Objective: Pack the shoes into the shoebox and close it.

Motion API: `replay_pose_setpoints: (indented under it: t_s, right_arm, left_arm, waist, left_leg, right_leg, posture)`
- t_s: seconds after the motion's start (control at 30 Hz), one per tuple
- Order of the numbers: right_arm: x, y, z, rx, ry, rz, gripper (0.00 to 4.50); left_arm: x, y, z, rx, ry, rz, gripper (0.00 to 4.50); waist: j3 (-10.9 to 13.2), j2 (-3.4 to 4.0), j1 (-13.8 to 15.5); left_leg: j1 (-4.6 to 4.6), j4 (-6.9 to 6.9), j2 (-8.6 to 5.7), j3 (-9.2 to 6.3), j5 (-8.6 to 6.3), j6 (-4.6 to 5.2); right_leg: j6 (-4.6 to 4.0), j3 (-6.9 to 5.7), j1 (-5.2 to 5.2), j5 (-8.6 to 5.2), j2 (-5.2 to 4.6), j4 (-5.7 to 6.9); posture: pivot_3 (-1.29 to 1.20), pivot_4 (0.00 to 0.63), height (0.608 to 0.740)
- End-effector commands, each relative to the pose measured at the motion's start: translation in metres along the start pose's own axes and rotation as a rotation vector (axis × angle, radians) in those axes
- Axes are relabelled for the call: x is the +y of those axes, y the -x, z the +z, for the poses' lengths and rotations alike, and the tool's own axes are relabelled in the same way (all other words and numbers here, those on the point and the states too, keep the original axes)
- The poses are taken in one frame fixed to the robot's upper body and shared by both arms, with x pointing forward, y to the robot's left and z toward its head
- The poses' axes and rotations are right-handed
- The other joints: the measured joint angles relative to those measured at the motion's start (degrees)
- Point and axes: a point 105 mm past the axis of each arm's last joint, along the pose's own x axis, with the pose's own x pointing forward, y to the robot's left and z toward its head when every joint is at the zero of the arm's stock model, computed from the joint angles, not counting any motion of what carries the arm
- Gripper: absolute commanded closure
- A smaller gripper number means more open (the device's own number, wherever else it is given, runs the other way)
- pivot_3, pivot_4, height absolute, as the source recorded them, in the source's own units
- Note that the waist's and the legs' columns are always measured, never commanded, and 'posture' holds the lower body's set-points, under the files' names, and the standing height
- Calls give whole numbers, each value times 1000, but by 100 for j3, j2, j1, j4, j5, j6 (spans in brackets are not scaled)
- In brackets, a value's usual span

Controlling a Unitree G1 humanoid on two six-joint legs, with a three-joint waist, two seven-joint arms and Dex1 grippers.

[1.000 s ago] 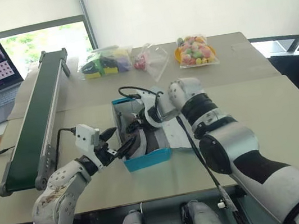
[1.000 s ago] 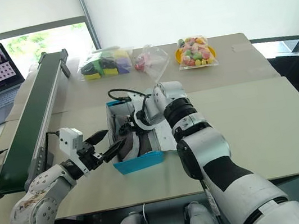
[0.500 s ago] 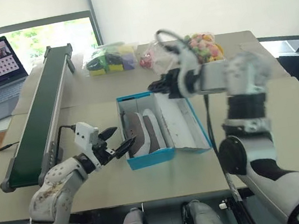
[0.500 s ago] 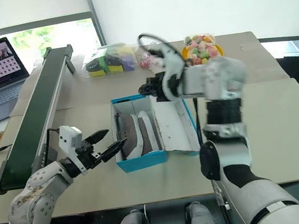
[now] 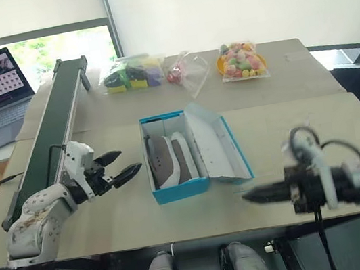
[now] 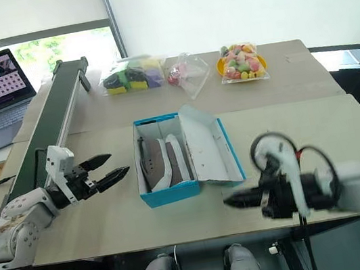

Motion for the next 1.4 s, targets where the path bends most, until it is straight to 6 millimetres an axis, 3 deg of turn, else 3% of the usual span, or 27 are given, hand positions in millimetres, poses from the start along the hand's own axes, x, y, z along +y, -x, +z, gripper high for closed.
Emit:
replay_pose_setpoints:
  t_s: [0.03, 0.23, 0.33, 0.5, 0.7, 0.9, 1.0, 1.13, 1.23, 1.3, 1.4]
  right_arm:
    - [-18, -16, -2, -80, -51, -147, 4463]
    - [-58, -44, -2, -208, -228, -380, 4463]
    - [-82, -53, -18, -187, -297, -530, 4463]
    - [-99, -59, -20, -258, -375, -632, 4463]
    - [-135, -45, -13, -593, -666, -787, 4463]
    - [-132, -49, 21, -966, -963, -571, 4463]
    - [-134, -43, 39, -1146, -1060, -459, 4463]
    - [-123, -33, 71, -1296, -1050, -260, 4463]
    - [-94, -17, 103, -1384, -912, -37, 4463]
    - [-71, -16, 119, -1359, -785, 78, 4463]
    - [5, -29, 143, -1121, -390, 330, 4463]
  left_arm:
    - [-1, -2, 9, -13, -40, -20, 0]
    - [-1, -7, 12, -7, -46, -35, 0]
    - [0, -8, 15, -9, -53, -36, 0]
    - [1, -9, 21, -14, -63, -39, 0]
    - [0, -12, 26, -18, -78, -49, 0]
    - [-1, -13, 26, -11, -84, -61, 0]
    - [-2, -14, 27, -10, -88, -67, 0]
    - [-3, -14, 28, -12, -91, -68, 0]
    - [-5, -13, 29, -13, -91, -66, 0]
    - [-5, -12, 29, -16, -90, -60, 0]
    - [-6, -10, 31, -26, -86, -42, 0]
  waist:
    - [0, 0, 3]
    - [-1, 0, 19]
    - [-1, 0, 33]
    - [-1, 0, 32]
    - [-5, 1, 19]
    - [-1, 12, 18]
    - [-1, 12, 18]
    - [-1, 12, -6]
    - [-1, 12, -20]
    - [-1, 13, -12]
    - [-1, 13, -34]
  left_leg:
    - [0, 0, 0, -8, 0, 0]
    - [-6, -4, -3, -25, -1, 0]
    - [-8, -7, -14, -18, -3, 4]
    - [-16, -14, -35, 18, -3, 15]
    - [-8, -10, -19, 17, -5, 11]
    - [-7, 1, -5, 2, -6, 10]
    - [-7, 1, -10, 2, -6, 10]
    - [-5, 1, -13, 24, -2, 15]
    - [-2, 2, -8, 33, 11, 37]
    - [0, 3, 1, 33, 19, 51]
    - [3, 6, 2, 34, 20, 49]
  right_leg:
    - [1, -7, 4, 1, 1, -15]
    - [17, -2, 20, 11, 20, -63]
    - [25, 9, 22, 16, 19, -58]
    - [57, 23, 13, 36, 13, -42]
    - [51, 19, 16, 33, 22, -40]
    - [37, 21, 12, 25, 24, -45]
    - [37, 25, 13, 25, 25, -41]
    - [56, 35, 12, 39, 36, -21]
    - [52, 67, -11, 36, 54, 24]
    - [44, 72, -15, 31, 66, 33]
    - [42, 83, -21, 30, 70, 45]
  posture:
    - [0, 150, 681]
    - [0, 150, 681]
    - [0, 150, 681]
    - [0, 150, 681]
    - [0, 150, 681]
    - [0, 150, 681]
    - [0, 150, 681]
    - [0, 150, 681]
    - [0, 150, 681]
    - [0, 150, 681]
    - [0, 150, 681]
